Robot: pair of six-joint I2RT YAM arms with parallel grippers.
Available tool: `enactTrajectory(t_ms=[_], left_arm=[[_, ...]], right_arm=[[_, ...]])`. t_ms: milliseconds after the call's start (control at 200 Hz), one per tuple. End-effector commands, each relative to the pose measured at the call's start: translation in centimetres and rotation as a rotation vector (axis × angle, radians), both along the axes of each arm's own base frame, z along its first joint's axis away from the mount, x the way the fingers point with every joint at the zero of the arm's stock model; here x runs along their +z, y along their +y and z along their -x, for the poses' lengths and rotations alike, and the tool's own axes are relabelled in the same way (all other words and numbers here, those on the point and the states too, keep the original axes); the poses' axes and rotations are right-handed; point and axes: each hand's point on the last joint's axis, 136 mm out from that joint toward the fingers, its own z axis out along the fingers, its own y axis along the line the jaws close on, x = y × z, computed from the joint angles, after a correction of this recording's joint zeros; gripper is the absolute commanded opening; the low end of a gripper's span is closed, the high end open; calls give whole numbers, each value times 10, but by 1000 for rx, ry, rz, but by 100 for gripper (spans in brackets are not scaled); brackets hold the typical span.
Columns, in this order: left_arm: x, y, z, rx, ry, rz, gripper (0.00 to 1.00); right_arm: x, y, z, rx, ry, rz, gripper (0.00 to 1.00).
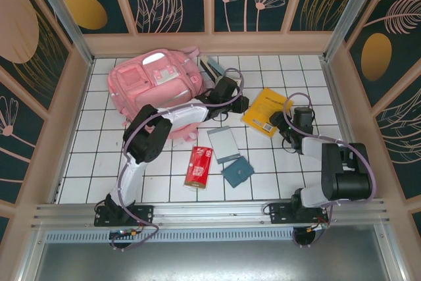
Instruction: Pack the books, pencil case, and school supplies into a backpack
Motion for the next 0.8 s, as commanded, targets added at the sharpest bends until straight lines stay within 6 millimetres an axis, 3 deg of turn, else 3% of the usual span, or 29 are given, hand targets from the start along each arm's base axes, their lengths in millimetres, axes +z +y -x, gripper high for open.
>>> enactTrajectory(t_ms=[0,400,566,791], left_arm=[[-9,-17,0,-49,5,12,33],[-51,-38,-2,-87,69,-18,26],[-71,-37,4,-83,113,-50,22],[-79,-32,14,-82,145,-45,19]], right_arm=[[10,1,-13,4,-42,-18,74],[1,2,-17,5,-22,-23,74],[-4,6,-19,17,-12,-44,74],[2,25,-24,84,-59,-175,74]])
